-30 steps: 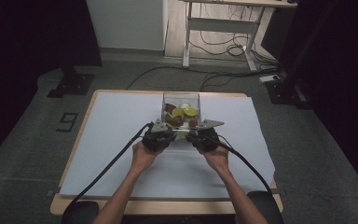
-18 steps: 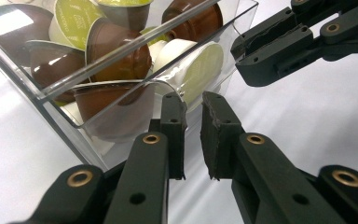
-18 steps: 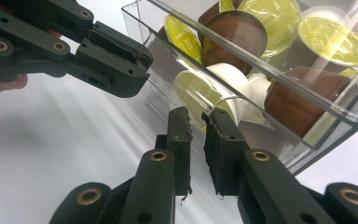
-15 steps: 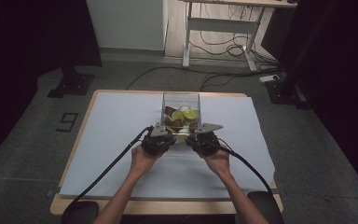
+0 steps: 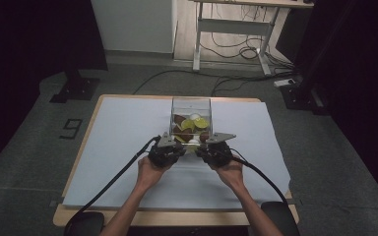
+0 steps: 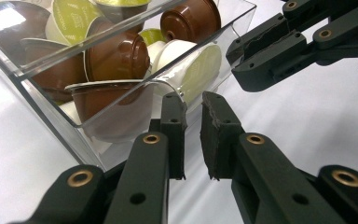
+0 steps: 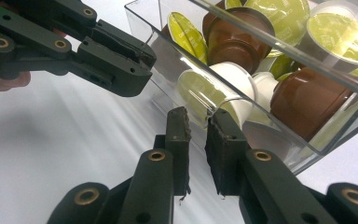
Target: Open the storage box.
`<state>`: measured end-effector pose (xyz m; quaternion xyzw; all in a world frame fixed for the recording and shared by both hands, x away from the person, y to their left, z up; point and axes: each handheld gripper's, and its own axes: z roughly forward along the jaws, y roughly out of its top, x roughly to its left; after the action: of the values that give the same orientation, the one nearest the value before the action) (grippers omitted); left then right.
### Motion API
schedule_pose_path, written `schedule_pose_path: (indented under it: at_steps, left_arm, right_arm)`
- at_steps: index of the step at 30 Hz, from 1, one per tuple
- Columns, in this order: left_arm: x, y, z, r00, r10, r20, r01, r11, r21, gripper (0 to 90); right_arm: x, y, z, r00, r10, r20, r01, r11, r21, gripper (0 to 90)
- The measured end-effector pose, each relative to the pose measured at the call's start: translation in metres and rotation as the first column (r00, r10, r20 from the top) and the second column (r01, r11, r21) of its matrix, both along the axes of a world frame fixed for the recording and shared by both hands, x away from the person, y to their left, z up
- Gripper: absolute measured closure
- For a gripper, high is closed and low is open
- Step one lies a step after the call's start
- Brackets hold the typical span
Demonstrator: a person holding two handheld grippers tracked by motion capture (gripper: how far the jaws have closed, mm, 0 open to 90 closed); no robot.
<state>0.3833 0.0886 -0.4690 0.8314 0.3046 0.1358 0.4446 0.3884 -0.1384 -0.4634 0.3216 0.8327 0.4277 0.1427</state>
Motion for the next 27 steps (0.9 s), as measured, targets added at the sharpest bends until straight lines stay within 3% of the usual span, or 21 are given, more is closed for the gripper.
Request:
schedule_pose_path:
  at_steps: [8,27]
  left_arm:
    - [-0.009,-0.001,0.001,0.9999,-0.011,0.005,0.011,0.9999,0.012,79.3]
    - [-0.037,0.002,-0.003,0.9992,-0.037,0.016,0.037,0.9992,-0.012,79.1]
  right_arm:
    - [-0.008,0.001,0.0,1.0,0.008,-0.002,-0.008,1.0,-0.012,77.3]
    - [-0.034,0.002,0.0,0.9986,0.053,-0.002,-0.053,0.998,-0.034,76.0]
